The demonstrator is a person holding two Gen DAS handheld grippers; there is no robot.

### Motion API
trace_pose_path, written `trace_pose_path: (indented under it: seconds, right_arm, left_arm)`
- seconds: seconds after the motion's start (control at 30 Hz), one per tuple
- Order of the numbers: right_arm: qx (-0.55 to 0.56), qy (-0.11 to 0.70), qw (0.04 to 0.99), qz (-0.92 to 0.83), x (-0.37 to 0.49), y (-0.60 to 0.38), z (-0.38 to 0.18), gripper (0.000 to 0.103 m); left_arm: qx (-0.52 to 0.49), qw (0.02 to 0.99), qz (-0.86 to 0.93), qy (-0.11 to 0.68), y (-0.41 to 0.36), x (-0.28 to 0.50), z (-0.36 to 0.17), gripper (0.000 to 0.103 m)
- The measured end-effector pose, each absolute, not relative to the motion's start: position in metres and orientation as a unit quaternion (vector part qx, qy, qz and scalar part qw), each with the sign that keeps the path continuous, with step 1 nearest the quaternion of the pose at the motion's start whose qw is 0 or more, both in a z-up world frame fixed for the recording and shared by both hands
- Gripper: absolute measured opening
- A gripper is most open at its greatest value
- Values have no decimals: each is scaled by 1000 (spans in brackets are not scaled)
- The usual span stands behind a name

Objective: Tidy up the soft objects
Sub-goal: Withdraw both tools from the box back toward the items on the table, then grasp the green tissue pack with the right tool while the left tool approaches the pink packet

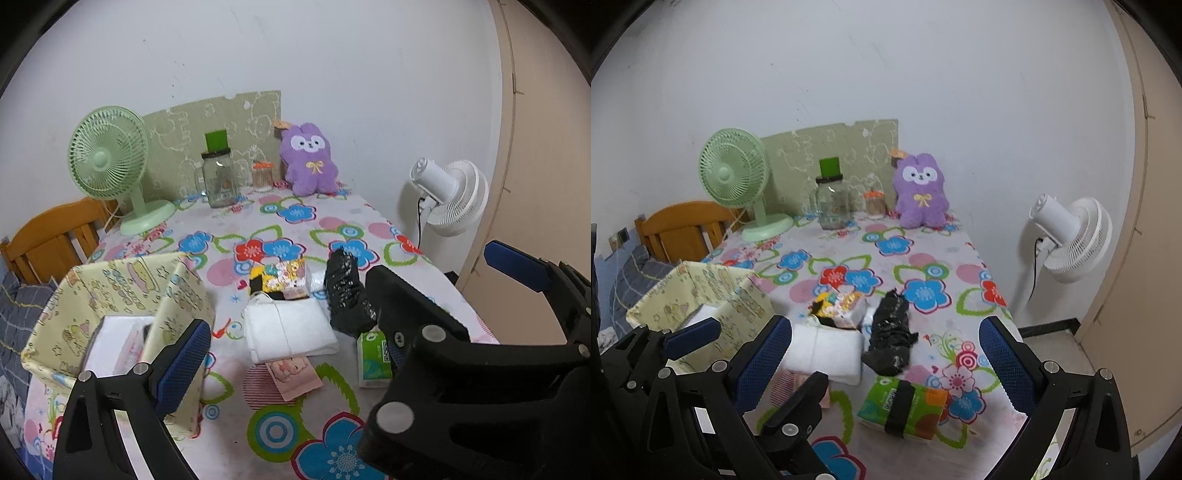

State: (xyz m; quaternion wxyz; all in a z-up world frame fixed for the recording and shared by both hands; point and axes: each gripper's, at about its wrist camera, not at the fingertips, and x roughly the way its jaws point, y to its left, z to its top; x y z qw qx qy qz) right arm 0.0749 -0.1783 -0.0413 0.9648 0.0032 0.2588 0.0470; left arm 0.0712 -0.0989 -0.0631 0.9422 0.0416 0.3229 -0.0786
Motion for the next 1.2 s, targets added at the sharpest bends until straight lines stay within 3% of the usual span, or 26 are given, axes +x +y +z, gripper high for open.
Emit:
trace_pose_path:
  seconds: [0.57,0.97,1.2]
  right_arm:
    - [26,327,944,34,100,-190,-102,103]
    - [35,374,927,20,114,-191,-134,102]
    - [59,398,915,22,121,-194,-147,101]
  left_arm:
    - [62,917,-72,387,-102,97,-116,94]
    - [76,897,-64,430,-99,108,-145,80]
    - [78,900,-64,423,-99,108,-145,80]
